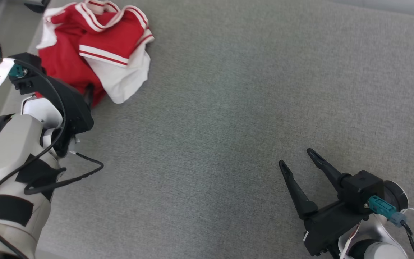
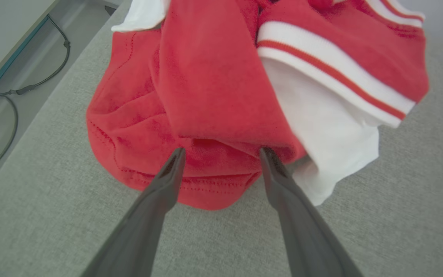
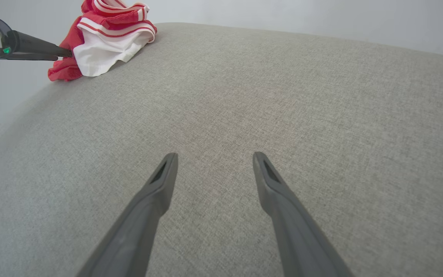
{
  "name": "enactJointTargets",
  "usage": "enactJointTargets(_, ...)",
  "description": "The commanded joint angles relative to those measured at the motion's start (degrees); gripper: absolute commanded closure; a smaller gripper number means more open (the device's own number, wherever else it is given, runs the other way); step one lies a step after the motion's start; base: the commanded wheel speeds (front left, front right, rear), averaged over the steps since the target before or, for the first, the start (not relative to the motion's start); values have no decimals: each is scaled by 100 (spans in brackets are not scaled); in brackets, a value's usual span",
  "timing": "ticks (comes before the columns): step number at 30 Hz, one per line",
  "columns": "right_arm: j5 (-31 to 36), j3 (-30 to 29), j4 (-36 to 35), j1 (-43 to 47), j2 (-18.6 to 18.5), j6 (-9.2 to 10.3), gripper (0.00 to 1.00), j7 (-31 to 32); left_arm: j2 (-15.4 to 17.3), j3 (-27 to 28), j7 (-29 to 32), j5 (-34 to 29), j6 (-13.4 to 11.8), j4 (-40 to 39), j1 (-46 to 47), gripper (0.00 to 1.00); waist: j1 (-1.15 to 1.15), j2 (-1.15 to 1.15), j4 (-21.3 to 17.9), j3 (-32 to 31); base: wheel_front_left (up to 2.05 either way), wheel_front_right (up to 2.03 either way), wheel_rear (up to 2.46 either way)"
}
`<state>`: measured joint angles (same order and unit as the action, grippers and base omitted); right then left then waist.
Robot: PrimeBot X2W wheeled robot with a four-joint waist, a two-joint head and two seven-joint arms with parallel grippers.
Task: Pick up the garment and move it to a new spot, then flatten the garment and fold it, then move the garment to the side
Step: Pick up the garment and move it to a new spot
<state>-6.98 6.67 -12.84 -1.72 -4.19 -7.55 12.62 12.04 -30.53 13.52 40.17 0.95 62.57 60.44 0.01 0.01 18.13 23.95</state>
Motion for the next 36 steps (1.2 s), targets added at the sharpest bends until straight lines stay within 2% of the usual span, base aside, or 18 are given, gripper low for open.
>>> enactJointTargets(1,12,1,-72,9,-62,13,0,24,-1,11,-21,-15,-67,99,145,0,-1,-1,-135,216,0,0,0)
enactJointTargets(6,-26,80,-94,-4,-80,13,0,48,3,10,-136,-3,-80,382,232,0,-1,-1,-246,231,0,0,0)
enactJointTargets(13,-49,167,-115,-8,-103,13,0,76,178,-1,-586,-71,-109,648,321,0,-1,-1,-511,254,0,0,0)
enactJointTargets(14,-46,162,-117,9,-103,13,0,66,192,-13,-648,-96,-128,683,328,64,-1,-1,-533,254,0,0,0)
enactJointTargets(15,-48,152,-118,24,-106,13,0,62,203,-12,-699,-97,-132,718,332,100,-1,-1,-550,254,0,0,0)
enactJointTargets(18,-53,135,-89,21,-103,13,0,45,180,-9,-799,-79,-156,802,345,100,-1,-1,-569,222,0,0,0)
enactJointTargets(26,-174,286,189,-31,-29,13,0,-119,195,-49,-1268,-163,-451,899,434,100,-1,-1,-527,-148,0,0,0)
enactJointTargets(31,-269,384,417,-83,15,13,0,-228,241,-109,-1499,-220,-417,891,507,100,-1,-1,-547,-479,0,0,0)
enactJointTargets(36,-453,531,793,-70,70,13,0,-446,144,-327,-1759,-413,-399,803,615,100,-1,-1,-646,-1057,0,0,0)
